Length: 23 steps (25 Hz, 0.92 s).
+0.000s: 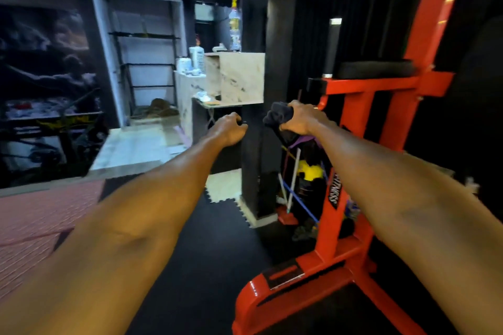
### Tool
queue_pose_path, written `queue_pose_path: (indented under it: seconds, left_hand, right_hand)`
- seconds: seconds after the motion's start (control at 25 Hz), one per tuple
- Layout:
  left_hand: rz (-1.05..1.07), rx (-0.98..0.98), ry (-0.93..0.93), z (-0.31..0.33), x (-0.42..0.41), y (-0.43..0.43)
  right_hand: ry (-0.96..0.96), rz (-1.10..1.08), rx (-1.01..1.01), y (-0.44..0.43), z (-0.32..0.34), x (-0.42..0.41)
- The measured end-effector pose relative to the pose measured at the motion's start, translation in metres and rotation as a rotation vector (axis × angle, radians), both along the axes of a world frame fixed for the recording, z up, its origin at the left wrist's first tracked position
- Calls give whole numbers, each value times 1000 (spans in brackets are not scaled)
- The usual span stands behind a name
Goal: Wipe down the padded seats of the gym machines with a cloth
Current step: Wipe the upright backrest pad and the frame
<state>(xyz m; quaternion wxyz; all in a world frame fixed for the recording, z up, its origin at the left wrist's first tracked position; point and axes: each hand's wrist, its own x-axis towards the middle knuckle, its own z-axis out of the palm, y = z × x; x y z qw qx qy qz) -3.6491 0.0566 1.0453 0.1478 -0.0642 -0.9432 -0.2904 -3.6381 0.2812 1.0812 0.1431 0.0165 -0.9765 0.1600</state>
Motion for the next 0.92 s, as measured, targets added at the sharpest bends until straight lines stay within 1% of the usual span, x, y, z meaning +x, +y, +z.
queue_pose_path:
  seconds: [0.12, 0.2, 0.36, 0.44, 0.6, 0.76, 0.92]
  left_hand:
    - [-149, 29, 27, 1, -41, 53]
    - [-284, 46, 48, 2, -65, 93]
    - [-577, 36, -32, -4, -110, 169]
    - [-684, 18, -44, -4, -129, 201]
    - [-841, -61, -14, 6, -154, 261]
    - [-1011, -42, -2, 14, -163, 333]
    - [-1073, 7, 34, 29, -175, 406]
  right_hand:
    - [3, -155, -23, 54, -5, -9]
    - [4, -269, -23, 90, -8, -11]
    - [-4, -515, -7, 147, -9, -10]
    - [8, -603, -7, 166, -7, -8]
    - [50, -759, -6, 197, -4, 4]
    - [51, -902, 42, 244, -10, 27]
    - [82, -972, 77, 305, -6, 26]
